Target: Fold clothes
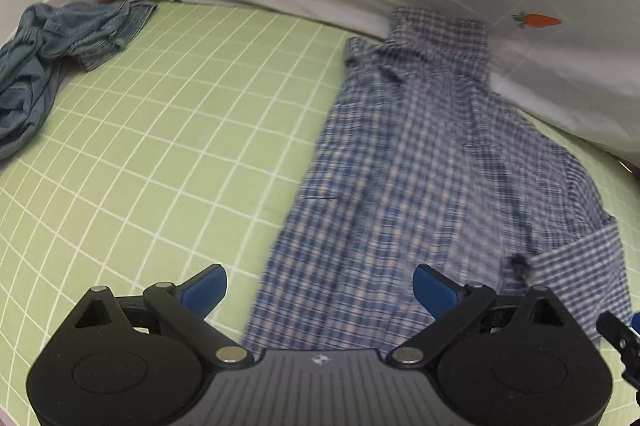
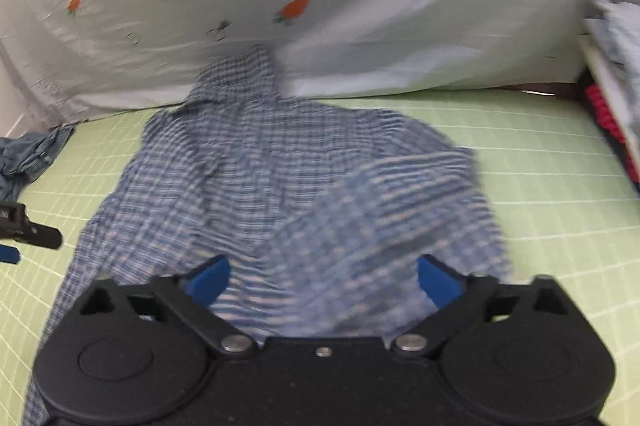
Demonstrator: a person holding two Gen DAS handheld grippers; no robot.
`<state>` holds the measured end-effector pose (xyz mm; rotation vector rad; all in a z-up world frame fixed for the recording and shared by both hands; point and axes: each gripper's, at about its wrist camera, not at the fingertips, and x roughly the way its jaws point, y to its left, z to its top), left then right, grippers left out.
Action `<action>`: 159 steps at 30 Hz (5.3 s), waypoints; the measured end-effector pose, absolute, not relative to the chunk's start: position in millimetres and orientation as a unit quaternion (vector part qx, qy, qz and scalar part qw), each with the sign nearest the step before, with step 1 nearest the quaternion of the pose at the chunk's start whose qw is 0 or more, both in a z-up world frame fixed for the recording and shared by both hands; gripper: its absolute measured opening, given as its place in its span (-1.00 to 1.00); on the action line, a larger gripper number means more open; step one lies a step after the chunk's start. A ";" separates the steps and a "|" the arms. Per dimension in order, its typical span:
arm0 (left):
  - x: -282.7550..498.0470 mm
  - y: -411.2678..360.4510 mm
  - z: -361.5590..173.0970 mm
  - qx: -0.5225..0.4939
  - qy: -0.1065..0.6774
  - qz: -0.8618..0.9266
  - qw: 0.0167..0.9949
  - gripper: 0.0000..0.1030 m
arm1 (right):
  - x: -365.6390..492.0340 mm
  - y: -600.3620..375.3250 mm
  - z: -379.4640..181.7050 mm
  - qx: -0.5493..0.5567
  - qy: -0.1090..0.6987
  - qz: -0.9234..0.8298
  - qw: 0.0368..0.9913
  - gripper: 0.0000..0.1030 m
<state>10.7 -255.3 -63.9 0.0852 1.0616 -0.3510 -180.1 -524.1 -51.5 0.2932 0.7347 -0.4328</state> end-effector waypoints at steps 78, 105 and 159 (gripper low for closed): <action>-24.1 -186.7 -41.1 -0.019 0.438 -0.204 0.875 0.89 | -282.7 -483.3 -58.0 0.205 0.350 -0.324 0.855 1.00; -177.7 -146.9 -20.5 0.029 0.449 -0.194 0.872 0.91 | -328.6 -434.7 -85.9 0.201 0.403 -0.227 0.864 -0.96; -36.6 -78.3 -32.8 0.008 0.463 -0.216 0.860 0.92 | -176.9 -372.5 -52.0 0.127 0.374 -0.228 0.890 1.00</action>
